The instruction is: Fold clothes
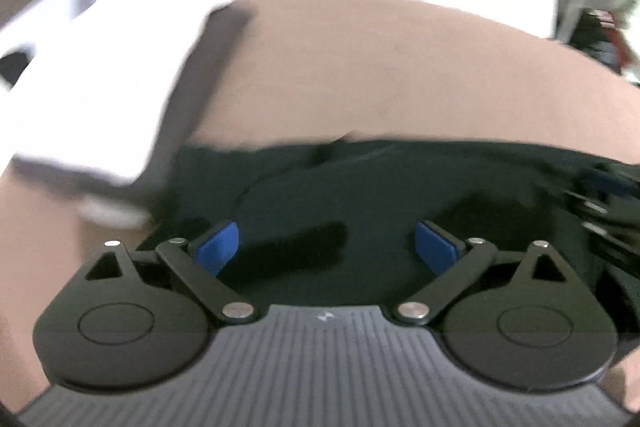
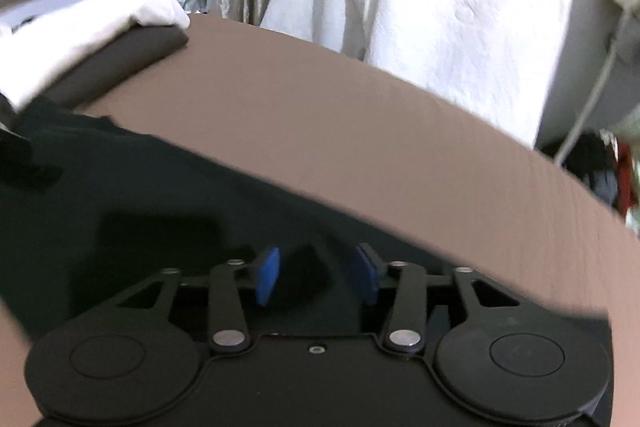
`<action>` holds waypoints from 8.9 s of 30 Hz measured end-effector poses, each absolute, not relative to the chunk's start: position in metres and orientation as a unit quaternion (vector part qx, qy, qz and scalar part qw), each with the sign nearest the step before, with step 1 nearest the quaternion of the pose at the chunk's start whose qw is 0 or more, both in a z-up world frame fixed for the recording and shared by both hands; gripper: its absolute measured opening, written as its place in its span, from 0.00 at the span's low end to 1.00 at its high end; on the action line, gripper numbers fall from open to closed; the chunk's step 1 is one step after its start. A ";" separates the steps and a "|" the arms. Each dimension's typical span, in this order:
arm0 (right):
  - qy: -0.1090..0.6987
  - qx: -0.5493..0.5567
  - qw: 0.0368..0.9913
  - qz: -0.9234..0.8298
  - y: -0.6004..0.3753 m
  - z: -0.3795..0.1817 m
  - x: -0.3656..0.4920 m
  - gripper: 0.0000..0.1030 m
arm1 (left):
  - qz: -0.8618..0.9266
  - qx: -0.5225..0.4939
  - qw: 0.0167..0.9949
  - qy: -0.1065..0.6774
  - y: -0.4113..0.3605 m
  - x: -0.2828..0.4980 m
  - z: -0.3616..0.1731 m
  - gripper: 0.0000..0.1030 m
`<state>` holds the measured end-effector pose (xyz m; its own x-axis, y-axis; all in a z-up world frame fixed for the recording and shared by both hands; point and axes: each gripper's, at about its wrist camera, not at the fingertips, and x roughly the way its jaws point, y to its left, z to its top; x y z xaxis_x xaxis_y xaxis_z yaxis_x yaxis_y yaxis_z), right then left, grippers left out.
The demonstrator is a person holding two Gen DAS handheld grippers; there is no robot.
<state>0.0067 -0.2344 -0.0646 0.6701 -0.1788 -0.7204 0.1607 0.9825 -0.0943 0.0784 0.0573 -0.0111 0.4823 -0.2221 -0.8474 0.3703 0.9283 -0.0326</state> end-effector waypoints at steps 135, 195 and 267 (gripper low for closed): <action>0.262 0.441 0.850 -0.121 -0.328 -0.109 -0.289 0.65 | -0.329 -0.008 0.774 0.540 -0.060 -0.052 -0.067 0.87; 0.171 0.346 0.881 -0.275 -0.418 -0.027 -0.342 0.58 | -0.383 -0.010 0.823 0.419 -0.065 -0.068 -0.030 0.94; 0.242 0.351 0.850 -0.310 -0.354 -0.058 -0.353 0.87 | -0.355 0.025 0.788 0.503 -0.085 -0.043 -0.067 1.00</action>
